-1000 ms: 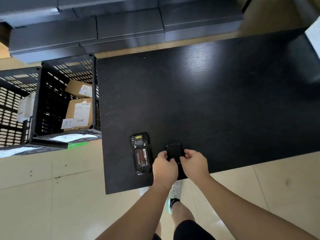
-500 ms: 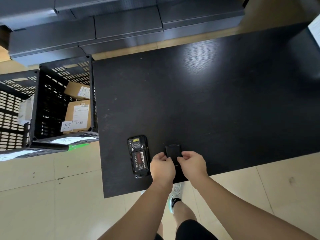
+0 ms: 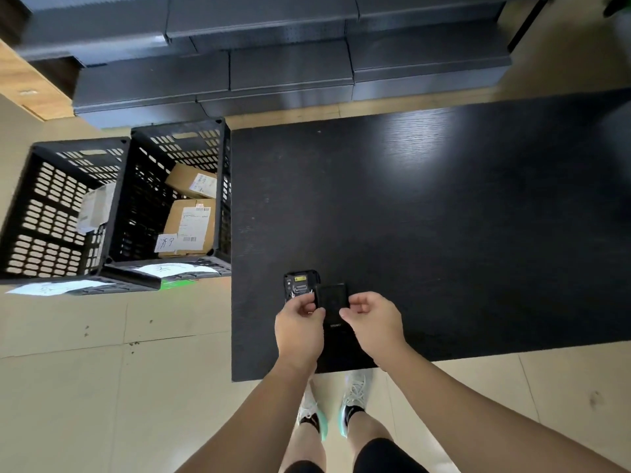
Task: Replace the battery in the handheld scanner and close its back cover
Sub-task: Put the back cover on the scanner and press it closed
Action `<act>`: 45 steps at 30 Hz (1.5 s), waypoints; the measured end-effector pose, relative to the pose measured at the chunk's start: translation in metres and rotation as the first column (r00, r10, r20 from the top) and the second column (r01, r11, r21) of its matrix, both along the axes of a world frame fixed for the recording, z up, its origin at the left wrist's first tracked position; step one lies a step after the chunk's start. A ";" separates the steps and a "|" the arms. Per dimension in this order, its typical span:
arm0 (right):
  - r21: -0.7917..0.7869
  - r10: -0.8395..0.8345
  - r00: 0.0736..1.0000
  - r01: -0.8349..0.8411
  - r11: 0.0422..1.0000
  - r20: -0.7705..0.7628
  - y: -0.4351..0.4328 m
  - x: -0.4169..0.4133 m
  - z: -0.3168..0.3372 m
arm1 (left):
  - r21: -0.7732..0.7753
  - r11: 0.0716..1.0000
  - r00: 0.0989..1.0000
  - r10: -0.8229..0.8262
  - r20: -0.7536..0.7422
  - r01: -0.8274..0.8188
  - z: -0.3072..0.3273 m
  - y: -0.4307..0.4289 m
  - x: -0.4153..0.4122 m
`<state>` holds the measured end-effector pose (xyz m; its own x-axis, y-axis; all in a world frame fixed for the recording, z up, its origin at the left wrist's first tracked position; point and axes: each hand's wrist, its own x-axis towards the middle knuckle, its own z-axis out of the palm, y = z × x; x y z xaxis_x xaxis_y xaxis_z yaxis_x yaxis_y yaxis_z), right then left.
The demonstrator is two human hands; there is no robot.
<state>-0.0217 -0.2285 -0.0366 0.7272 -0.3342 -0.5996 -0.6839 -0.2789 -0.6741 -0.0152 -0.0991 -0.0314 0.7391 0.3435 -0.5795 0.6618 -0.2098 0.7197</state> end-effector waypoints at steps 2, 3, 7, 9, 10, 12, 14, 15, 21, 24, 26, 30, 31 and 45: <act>0.024 0.044 0.999 -0.044 0.999 0.015 0.014 0.005 0.000 | 0.010 1.000 0.999 -0.023 0.024 0.022 0.000 0.021 0.002; 0.031 0.061 0.998 -0.062 0.998 0.021 0.021 0.007 -0.001 | 0.007 1.000 0.999 -0.029 0.029 0.028 -0.001 0.029 0.002; 0.036 0.105 0.994 -0.106 0.994 0.039 0.038 0.008 -0.009 | -0.003 0.999 0.998 -0.048 0.045 0.048 -0.009 0.053 0.001; 0.040 0.110 0.993 -0.112 0.993 0.042 0.042 0.008 -0.013 | -0.010 0.998 0.997 -0.054 0.050 0.054 -0.013 0.060 -0.001; 0.042 0.112 0.993 -0.113 0.993 0.042 0.043 0.007 -0.014 | -0.020 0.998 0.997 -0.055 0.052 0.056 -0.014 0.062 -0.003; 0.040 0.119 0.992 -0.121 0.992 0.037 0.044 0.006 -0.017 | -0.033 0.998 0.997 -0.059 0.056 0.061 -0.016 0.066 -0.005; 0.026 0.137 0.990 -0.138 0.990 0.033 0.045 0.006 -0.019 | -0.032 0.997 0.996 -0.071 0.059 0.073 -0.019 0.068 -0.007; 0.021 0.144 0.989 -0.144 0.989 0.037 0.045 0.005 -0.020 | -0.036 0.996 0.995 -0.074 0.059 0.077 -0.020 0.069 -0.007; 0.031 0.138 0.989 -0.140 0.990 0.046 0.044 0.003 -0.024 | -0.078 0.993 0.993 -0.085 0.077 0.090 -0.024 0.072 -0.007; 0.038 0.135 0.990 -0.137 0.990 0.050 0.044 0.002 -0.025 | -0.089 0.991 0.992 -0.087 0.088 0.095 -0.026 0.073 -0.009; 0.042 0.145 0.988 -0.147 0.988 0.048 0.043 0.000 -0.025 | -0.106 0.990 0.993 -0.081 0.084 0.090 -0.027 0.074 -0.011; 0.024 0.164 0.985 -0.166 0.986 0.058 0.042 -0.004 -0.026 | -0.107 0.990 0.992 -0.087 0.089 0.096 -0.029 0.075 -0.014; 0.022 0.163 0.985 -0.165 0.986 0.059 0.041 -0.005 -0.026 | -0.105 0.989 0.992 -0.092 0.091 0.101 -0.029 0.075 -0.014; -0.062 0.136 0.990 -0.134 0.989 0.032 0.048 -0.005 -0.028 | 0.031 0.991 0.991 -0.132 0.037 0.131 -0.035 0.068 -0.012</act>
<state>-0.0265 -0.1807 -0.0643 0.7888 -0.2658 -0.5542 -0.6129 -0.4080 -0.6767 -0.0270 -0.0307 -0.0661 0.8003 0.2581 -0.5412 0.5992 -0.3137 0.7366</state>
